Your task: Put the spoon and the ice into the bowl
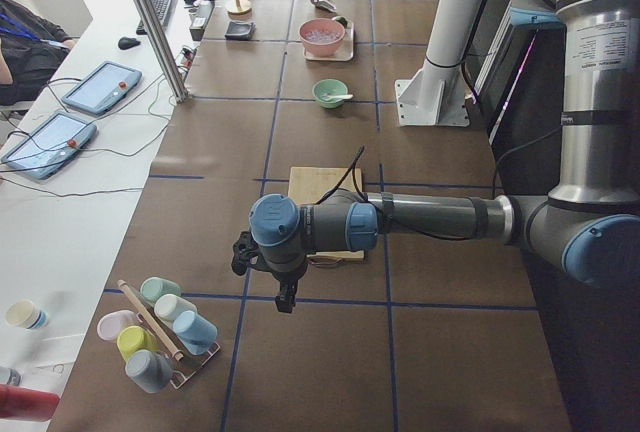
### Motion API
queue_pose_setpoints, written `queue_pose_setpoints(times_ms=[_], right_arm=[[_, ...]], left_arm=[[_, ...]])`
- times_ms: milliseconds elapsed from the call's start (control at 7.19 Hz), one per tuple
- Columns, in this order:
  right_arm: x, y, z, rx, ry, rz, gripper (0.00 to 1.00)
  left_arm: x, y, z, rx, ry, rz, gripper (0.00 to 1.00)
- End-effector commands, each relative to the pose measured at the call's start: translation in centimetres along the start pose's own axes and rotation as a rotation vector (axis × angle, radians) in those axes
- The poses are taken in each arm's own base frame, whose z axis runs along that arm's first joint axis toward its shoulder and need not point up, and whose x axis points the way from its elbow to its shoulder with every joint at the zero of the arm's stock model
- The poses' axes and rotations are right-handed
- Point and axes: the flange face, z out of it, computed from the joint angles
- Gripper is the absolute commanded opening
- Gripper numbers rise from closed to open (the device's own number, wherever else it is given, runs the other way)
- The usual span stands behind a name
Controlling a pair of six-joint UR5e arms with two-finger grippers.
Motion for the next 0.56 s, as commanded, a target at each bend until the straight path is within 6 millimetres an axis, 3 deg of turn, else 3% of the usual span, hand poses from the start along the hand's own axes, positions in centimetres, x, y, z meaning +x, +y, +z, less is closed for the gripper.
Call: queue_pose_setpoints(times_ms=[0,139,278,417], right_arm=[[12.0,4.0,-1.8,-0.008,0.048,-0.092,1.00],[16.1,6.7,-1.7,-0.024,0.047,-0.098,1.00],[21.2,11.9,-0.9,-0.056,0.034,-0.095,1.00],[25.4,15.6,-1.6,-0.053,0.025,-0.026,1.00]], left_arm=[[0.5,-0.7,-0.5,0.008,-0.002,0.007,1.00],[0.5,-0.8,-0.6,0.008,-0.002,0.007,1.00],[0.6,-0.7,-0.5,-0.001,-0.001,-0.001,1.00],[1.0,-1.0,-1.0,0.002,-0.001,0.000,1.00]])
